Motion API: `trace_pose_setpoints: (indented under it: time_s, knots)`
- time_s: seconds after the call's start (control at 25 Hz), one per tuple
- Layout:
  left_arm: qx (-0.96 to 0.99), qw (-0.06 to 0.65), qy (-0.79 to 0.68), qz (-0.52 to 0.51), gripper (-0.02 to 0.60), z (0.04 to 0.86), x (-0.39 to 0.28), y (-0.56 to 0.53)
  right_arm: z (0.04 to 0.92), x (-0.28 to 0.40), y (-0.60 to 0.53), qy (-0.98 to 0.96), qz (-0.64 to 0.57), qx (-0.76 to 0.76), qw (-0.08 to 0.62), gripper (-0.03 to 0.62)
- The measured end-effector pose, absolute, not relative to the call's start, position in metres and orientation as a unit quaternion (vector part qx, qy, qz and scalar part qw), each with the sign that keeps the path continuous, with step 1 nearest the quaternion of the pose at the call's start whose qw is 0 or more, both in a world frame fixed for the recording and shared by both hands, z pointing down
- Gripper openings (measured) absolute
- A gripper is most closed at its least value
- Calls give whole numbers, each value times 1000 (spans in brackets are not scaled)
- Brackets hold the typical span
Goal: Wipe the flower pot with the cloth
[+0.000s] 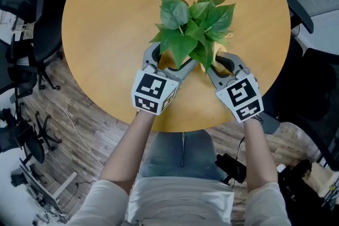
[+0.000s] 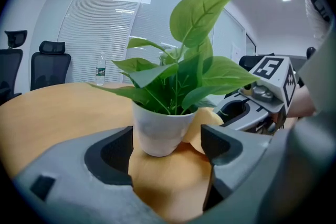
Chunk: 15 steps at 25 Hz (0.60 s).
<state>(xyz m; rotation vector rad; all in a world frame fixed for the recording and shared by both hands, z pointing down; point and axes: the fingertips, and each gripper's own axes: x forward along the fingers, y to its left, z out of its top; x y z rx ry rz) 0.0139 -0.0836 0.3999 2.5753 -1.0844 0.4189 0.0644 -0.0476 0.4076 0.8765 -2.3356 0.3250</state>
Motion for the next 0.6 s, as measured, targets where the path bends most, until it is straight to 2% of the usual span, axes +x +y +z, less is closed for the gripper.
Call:
trace_pose_setpoints:
  time_s: [0.4,0.52,0.6]
  knots:
    - [902,170,-365,153,402,377,9,-53,385,87,-21,-874,156,354,295,71]
    - [905,167,-357,159,381,365,8,-41,373,90,-13,-873,161,359,289,71]
    - [906,166,-356,157,344,354,7,-34,364,92,-7,-873,162,359,289,71]
